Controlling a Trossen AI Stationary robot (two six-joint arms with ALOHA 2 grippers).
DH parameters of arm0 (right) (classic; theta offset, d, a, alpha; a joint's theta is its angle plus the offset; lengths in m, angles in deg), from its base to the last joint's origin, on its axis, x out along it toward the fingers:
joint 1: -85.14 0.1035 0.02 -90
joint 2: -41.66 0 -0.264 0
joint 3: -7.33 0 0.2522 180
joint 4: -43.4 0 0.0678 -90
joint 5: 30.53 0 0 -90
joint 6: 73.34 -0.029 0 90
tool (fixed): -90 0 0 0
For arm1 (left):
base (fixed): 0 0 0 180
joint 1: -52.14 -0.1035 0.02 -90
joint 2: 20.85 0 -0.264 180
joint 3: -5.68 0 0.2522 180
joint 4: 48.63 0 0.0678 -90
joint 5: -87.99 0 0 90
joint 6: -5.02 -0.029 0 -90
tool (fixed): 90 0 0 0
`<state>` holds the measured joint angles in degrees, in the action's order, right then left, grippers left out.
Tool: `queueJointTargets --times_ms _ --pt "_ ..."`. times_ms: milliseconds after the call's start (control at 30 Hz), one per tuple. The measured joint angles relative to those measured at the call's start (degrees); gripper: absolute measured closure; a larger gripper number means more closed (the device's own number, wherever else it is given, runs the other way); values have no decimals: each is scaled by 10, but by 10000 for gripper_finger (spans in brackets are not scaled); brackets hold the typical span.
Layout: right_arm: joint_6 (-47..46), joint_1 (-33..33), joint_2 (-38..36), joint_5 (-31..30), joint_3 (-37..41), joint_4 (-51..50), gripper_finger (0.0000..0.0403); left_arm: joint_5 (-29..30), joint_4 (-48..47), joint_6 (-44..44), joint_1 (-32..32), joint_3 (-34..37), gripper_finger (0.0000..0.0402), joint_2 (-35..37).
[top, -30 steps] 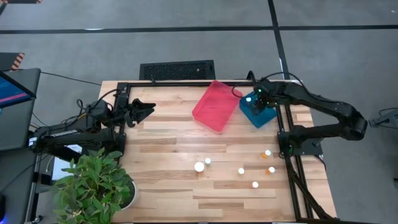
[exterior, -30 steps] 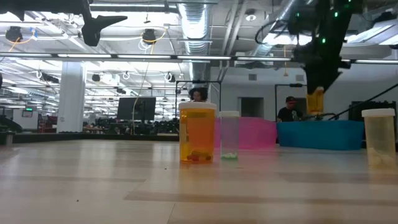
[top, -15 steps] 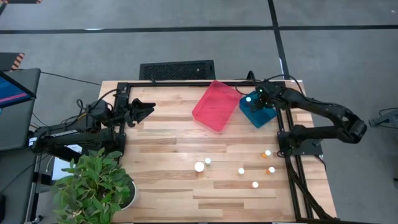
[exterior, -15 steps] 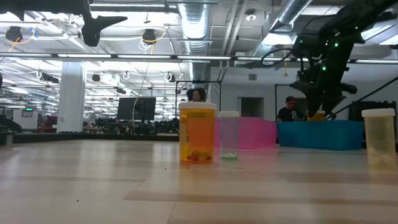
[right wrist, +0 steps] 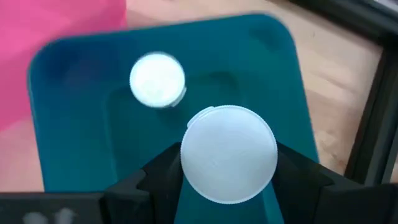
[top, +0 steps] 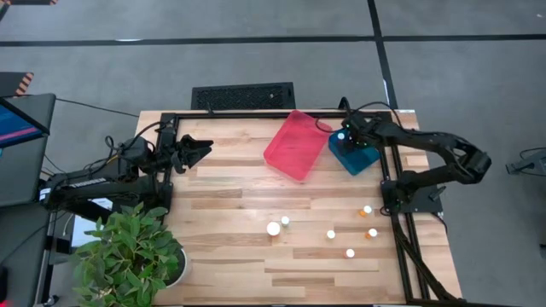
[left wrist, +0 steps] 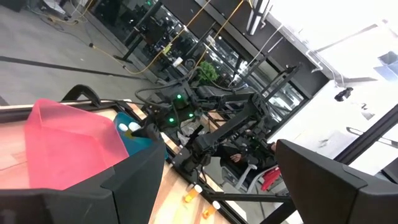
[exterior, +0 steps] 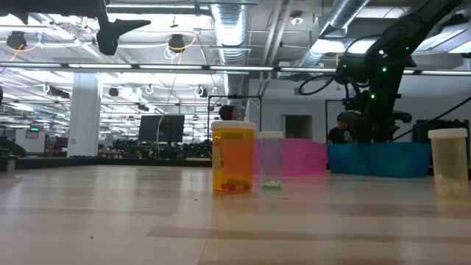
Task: Pick and place medicine bottles into bin by pill shape (circle, oval)
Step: Put the top large orange capsule bottle into the blue bin
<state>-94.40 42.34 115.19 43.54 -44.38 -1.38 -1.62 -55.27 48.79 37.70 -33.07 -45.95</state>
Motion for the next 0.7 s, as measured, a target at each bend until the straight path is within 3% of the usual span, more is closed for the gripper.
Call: queueJointTargets --times_ms 300,700 --pt "1 0 3 -5 0 12 170 0 0 0 0 0 101 0" --pt "6 0 -30 -1 0 11 98 0 0 2 0 0 101 0"
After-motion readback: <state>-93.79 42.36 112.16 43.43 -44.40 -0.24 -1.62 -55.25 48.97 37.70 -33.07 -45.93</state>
